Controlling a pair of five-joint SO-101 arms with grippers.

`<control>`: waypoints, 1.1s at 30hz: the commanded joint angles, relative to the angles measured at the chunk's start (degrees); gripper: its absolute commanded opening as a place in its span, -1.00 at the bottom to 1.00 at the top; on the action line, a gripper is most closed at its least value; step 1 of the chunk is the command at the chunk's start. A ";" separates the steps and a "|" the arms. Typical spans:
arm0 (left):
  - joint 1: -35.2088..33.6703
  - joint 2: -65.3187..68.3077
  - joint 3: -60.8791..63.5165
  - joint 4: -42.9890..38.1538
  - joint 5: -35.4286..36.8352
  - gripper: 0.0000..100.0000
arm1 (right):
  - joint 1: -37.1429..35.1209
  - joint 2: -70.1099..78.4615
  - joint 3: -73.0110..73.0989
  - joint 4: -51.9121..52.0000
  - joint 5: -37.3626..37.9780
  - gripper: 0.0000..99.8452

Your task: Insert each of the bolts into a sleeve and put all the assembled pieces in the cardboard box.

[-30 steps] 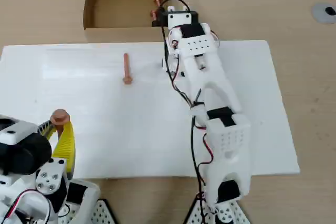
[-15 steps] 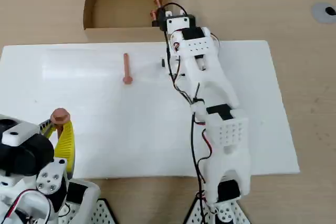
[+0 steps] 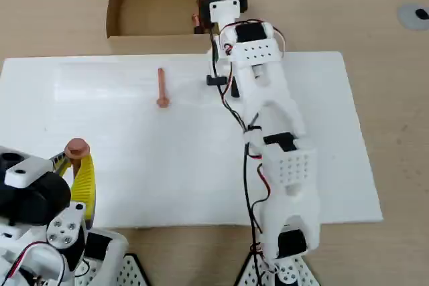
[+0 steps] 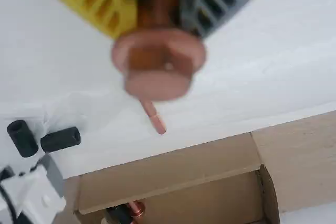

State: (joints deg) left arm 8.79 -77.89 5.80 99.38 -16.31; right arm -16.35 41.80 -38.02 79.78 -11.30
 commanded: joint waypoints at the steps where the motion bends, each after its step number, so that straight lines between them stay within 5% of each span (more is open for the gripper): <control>1: 0.44 0.13 -0.18 -1.58 -0.26 -0.99 | 1.54 1.71 -3.30 0.35 0.44 -0.54; 33: 0.35 0.13 -0.18 -2.73 -0.18 -0.99 | 1.71 13.23 -15.96 12.48 0.09 -0.54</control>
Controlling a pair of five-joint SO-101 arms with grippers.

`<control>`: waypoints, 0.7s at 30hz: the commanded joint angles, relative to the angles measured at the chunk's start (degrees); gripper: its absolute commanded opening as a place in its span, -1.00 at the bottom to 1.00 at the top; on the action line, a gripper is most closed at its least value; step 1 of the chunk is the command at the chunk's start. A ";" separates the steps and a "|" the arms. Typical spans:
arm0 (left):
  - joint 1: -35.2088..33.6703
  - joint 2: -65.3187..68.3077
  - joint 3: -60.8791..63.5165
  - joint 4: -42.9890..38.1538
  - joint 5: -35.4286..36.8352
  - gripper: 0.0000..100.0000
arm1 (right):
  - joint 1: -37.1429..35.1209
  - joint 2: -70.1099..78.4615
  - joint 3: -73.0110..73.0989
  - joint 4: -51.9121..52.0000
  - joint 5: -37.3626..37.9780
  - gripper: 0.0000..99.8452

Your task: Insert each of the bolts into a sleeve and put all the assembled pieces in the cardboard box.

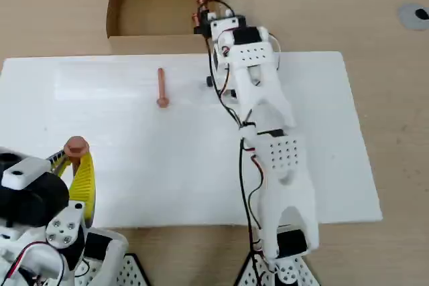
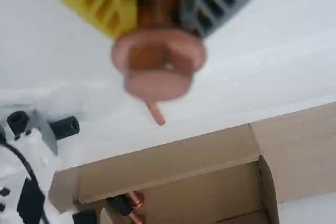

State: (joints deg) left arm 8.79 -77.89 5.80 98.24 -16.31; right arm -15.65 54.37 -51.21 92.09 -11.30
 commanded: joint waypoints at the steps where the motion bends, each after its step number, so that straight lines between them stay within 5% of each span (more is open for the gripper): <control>1: 0.35 0.13 -0.18 -1.58 -0.18 -0.99 | 1.01 1.10 -2.77 0.09 0.09 -0.54; 8: 0.35 0.13 -0.18 -1.58 -0.18 -0.99 | 2.86 1.80 -2.77 -1.05 0.18 -0.55; 17: 0.35 0.13 -0.26 -1.58 -0.18 -0.99 | 3.21 1.98 -5.67 -0.70 0.53 -0.98; 21: 0.35 0.13 -0.26 -1.58 -0.18 -0.99 | 3.21 1.98 -5.76 -0.62 0.53 -0.98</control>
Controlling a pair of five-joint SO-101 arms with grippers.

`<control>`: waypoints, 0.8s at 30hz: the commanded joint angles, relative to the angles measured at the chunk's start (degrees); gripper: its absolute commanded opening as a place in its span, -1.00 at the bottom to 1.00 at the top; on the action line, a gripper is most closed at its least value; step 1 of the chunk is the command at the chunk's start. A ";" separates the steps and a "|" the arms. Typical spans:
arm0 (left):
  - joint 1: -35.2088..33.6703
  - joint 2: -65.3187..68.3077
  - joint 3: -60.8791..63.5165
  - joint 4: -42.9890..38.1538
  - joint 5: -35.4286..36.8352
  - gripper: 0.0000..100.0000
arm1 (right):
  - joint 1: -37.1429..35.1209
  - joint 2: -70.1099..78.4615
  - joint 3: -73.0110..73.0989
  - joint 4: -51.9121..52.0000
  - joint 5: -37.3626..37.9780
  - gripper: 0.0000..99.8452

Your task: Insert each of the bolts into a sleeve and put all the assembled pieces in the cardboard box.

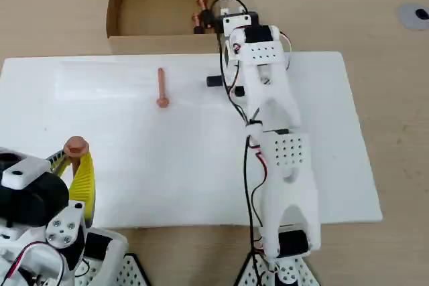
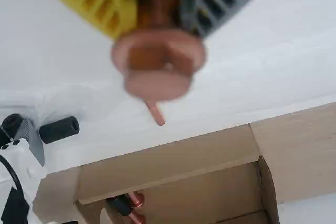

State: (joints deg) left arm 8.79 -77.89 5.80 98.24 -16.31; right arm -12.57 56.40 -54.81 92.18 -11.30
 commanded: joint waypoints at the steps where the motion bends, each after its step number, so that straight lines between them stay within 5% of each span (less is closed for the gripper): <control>1: 0.35 0.13 -0.26 -1.58 -0.18 -0.99 | 0.13 -0.04 -2.15 -0.70 0.53 -0.98; 13: 0.35 -0.22 -0.26 -2.90 1.58 -0.99 | 0.04 -3.82 -19.82 10.37 0.62 -0.98; 24: 0.35 -0.40 -0.26 -6.42 3.87 -0.99 | -2.33 -23.60 -27.47 10.29 3.69 -0.98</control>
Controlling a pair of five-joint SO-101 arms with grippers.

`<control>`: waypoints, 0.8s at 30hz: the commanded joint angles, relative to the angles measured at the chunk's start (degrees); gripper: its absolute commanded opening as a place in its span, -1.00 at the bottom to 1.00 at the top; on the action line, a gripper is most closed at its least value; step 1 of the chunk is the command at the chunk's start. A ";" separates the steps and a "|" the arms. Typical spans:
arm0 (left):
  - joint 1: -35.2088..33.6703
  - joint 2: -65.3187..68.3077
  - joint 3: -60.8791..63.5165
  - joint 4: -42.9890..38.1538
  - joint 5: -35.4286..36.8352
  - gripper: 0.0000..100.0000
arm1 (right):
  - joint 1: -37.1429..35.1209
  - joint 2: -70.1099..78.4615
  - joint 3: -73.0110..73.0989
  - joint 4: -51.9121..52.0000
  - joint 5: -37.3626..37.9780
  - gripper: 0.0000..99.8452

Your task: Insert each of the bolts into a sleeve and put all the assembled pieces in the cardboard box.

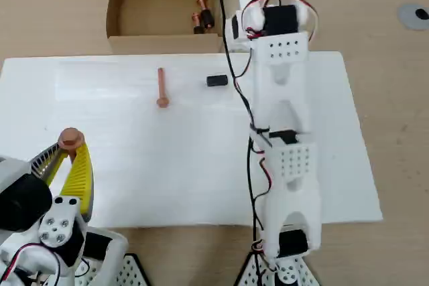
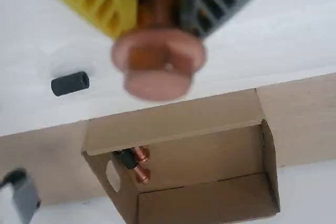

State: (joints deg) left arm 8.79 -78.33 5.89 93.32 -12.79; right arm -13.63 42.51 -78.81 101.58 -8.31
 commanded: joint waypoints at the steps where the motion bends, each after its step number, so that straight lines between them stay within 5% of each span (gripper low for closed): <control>1: 0.35 0.04 -0.35 -1.41 0.35 -0.99 | -1.63 -11.91 -3.47 0.88 0.70 -0.98; 5: 0.35 0.04 -0.35 -1.32 0.44 -0.99 | -4.44 -21.85 2.51 0.97 0.70 -0.98; 13: 0.35 0.04 0.09 -1.49 0.53 -0.99 | -14.73 -48.84 37.93 -0.79 0.97 -0.98; 24: 0.35 0.13 0.09 -1.58 0.62 -0.99 | -17.80 -73.01 73.01 -8.97 10.55 -0.98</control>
State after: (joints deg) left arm 8.79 -78.33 5.89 93.32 -12.70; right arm -29.01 -23.69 -14.20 94.90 0.40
